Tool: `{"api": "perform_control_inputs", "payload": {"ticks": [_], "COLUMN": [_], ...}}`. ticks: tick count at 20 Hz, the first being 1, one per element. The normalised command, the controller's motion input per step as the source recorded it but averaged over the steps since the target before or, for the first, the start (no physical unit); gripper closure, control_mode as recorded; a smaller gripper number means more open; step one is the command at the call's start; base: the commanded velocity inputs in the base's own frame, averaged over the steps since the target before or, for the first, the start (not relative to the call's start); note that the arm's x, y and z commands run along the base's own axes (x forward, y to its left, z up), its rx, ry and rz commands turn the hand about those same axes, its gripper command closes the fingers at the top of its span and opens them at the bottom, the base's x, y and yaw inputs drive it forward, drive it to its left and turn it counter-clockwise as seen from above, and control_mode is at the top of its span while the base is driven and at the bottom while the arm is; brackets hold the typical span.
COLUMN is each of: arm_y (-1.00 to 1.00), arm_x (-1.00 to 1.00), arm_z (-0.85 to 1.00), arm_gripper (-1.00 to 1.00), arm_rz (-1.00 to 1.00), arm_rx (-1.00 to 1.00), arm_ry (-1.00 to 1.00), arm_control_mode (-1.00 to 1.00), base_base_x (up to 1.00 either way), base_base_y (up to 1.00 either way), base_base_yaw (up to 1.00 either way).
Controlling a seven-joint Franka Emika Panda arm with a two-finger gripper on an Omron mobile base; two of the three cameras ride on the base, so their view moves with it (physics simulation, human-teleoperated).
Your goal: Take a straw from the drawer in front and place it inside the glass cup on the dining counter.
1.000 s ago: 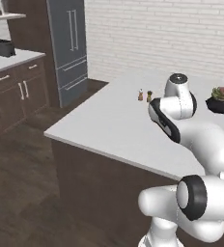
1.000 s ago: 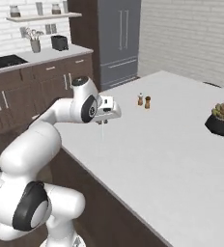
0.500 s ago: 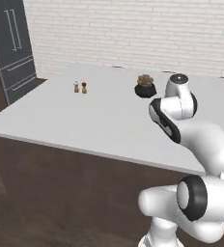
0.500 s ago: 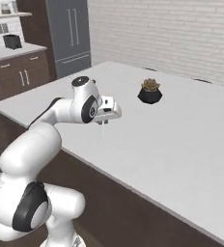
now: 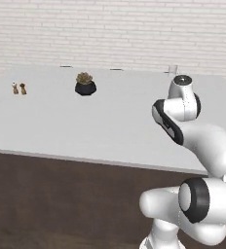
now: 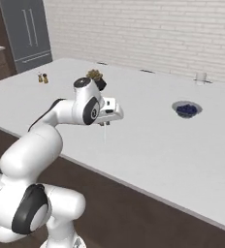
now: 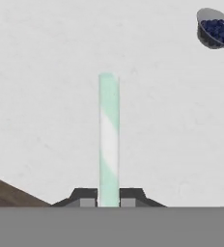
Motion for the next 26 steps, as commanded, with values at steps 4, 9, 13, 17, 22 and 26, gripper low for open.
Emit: {"api": "perform_control_inputs", "payload": {"ticks": [4,9,13,17,22,26], "arm_y": [0.0,0.0,0.0,0.0,0.0,0.0], "arm_x": [0.0,0.0,0.0,0.0,0.0,0.0], "arm_z": [0.0,0.0,0.0,0.0,0.0,0.0], "arm_gripper": [1.0,1.0,1.0,1.0,1.0,1.0], "arm_rz": [0.0,0.0,0.0,0.0,0.0,0.0], "arm_rx": [0.0,0.0,0.0,0.0,0.0,0.0], "arm_ry": [0.0,0.0,0.0,0.0,0.0,0.0], "arm_control_mode": [1.0,1.0,1.0,1.0,1.0,1.0], "base_base_x": [-0.29,-0.17,-0.03,0.0,0.01,0.27], "base_base_y": [-1.0,-1.0,-1.0,-1.0,-1.0,-1.0], "base_base_yaw": [-0.2,-0.14,-0.08,0.0,0.02,0.14]}}
